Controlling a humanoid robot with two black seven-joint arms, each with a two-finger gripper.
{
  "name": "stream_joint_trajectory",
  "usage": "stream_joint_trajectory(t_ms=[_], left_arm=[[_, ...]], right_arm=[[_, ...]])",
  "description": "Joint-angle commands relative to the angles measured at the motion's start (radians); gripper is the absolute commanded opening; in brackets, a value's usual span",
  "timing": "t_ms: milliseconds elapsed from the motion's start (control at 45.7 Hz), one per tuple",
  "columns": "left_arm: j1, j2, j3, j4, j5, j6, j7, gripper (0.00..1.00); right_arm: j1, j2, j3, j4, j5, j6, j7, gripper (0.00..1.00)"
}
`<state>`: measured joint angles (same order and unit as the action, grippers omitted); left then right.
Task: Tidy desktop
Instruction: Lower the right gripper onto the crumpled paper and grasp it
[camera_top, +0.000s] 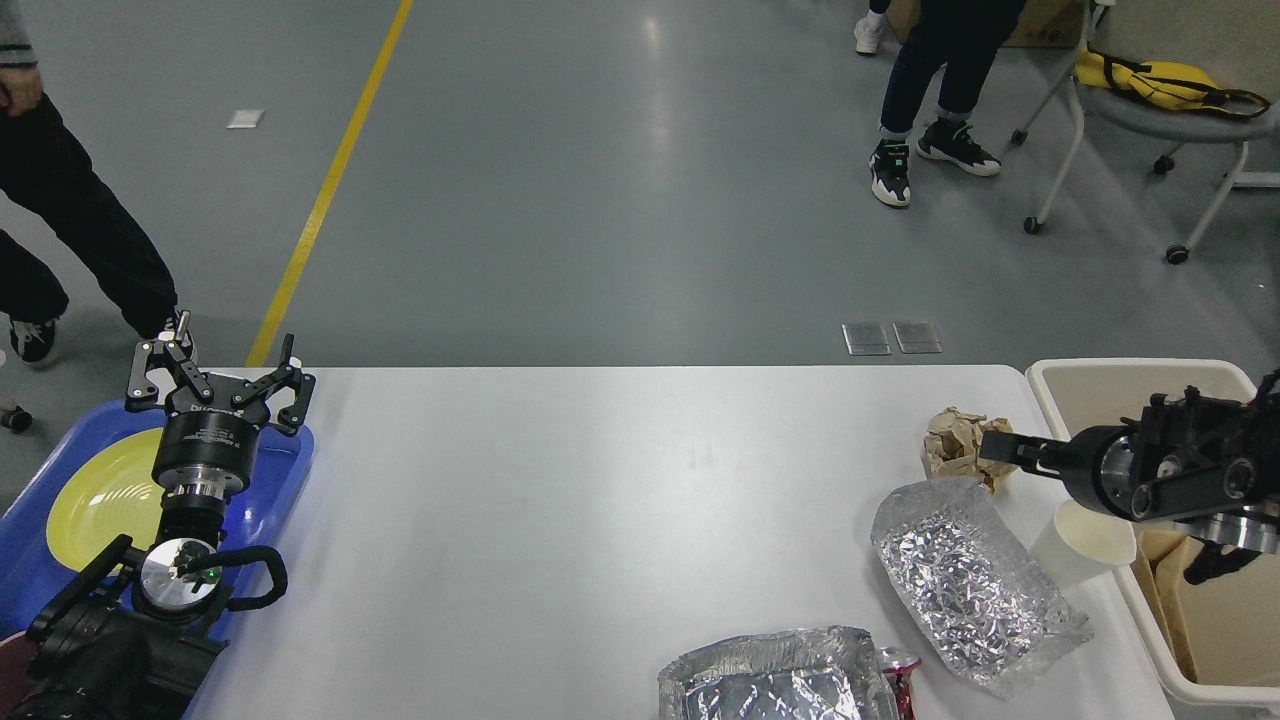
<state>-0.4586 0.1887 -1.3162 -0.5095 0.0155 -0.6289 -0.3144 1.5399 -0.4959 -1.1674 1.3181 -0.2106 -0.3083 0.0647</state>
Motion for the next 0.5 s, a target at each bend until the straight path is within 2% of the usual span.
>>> stream_joint_trajectory(t_ms=[0,131,241,482], left_arm=[[0.000,0.000,0.000,0.000,0.000,0.000,0.000,0.97],[0.000,0.000,0.000,0.000,0.000,0.000,0.000,0.97],[0.000,0.000,0.000,0.000,0.000,0.000,0.000,0.97],[0.000,0.000,0.000,0.000,0.000,0.000,0.000,0.97]], right_arm=[[-0.098,0.042,0.069,-0.189,0.002,-0.003,0.000,1.00],[-0.236,0.157,0.094,-0.417,0.002,-0.006,0.000,1.00],[-0.326,0.195,0.094,-0.545,0.004,0.003,0.000,1.00],[-0.428,0.258,0.097,-0.675,0.005,0.006,-0.002,1.00]])
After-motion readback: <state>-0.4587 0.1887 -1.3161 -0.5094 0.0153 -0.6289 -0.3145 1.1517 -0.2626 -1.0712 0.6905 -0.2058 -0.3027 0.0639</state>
